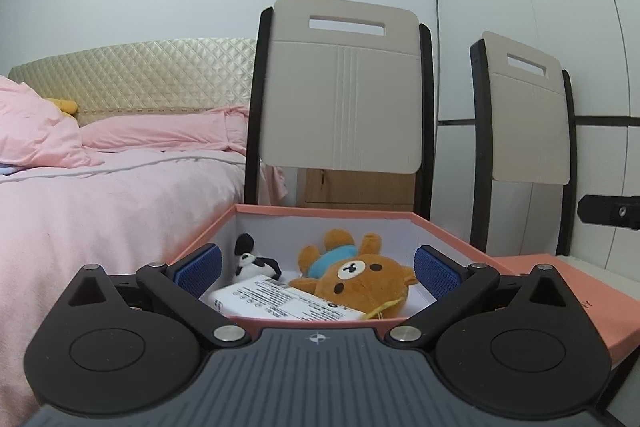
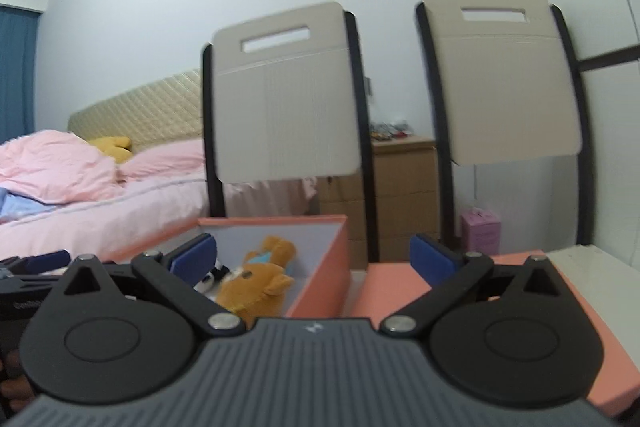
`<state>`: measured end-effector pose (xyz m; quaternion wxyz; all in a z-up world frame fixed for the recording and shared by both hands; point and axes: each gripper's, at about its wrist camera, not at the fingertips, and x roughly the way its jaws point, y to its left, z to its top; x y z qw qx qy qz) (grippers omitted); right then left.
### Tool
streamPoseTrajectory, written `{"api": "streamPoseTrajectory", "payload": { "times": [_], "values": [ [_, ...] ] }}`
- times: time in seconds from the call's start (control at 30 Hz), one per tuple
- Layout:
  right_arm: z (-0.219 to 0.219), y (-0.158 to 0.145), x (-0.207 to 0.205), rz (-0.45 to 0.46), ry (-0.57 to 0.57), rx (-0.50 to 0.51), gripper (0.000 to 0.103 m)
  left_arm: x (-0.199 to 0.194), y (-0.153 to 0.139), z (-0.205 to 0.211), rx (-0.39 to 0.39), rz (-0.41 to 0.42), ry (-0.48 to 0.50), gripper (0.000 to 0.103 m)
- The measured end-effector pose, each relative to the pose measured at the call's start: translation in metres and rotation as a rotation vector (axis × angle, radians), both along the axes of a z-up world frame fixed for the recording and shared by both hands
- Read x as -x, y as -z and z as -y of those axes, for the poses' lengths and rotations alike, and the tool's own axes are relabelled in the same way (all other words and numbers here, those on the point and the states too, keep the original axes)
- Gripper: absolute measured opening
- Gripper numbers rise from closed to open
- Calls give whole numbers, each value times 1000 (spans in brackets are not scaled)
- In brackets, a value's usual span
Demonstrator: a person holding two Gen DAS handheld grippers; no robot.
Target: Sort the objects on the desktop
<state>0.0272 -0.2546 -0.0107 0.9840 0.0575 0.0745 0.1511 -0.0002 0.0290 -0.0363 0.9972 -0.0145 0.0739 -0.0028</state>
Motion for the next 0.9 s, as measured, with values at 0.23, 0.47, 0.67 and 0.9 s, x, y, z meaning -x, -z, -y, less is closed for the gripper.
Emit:
{"api": "streamPoseTrajectory", "payload": {
  "times": [0.23,0.47,0.67,0.9],
  "values": [
    [1,3,2,-3,15,20,103,1,3,6,-26,-9,10,103],
    [3,5,2,-15,28,16,103,0,3,6,-23,-13,1,103],
    [0,6,1,-21,36,36,103,-2,3,7,-28,-16,-3,103],
    [4,7,0,-32,47,24,103,-2,3,8,-32,-18,-6,103]
  ]
}}
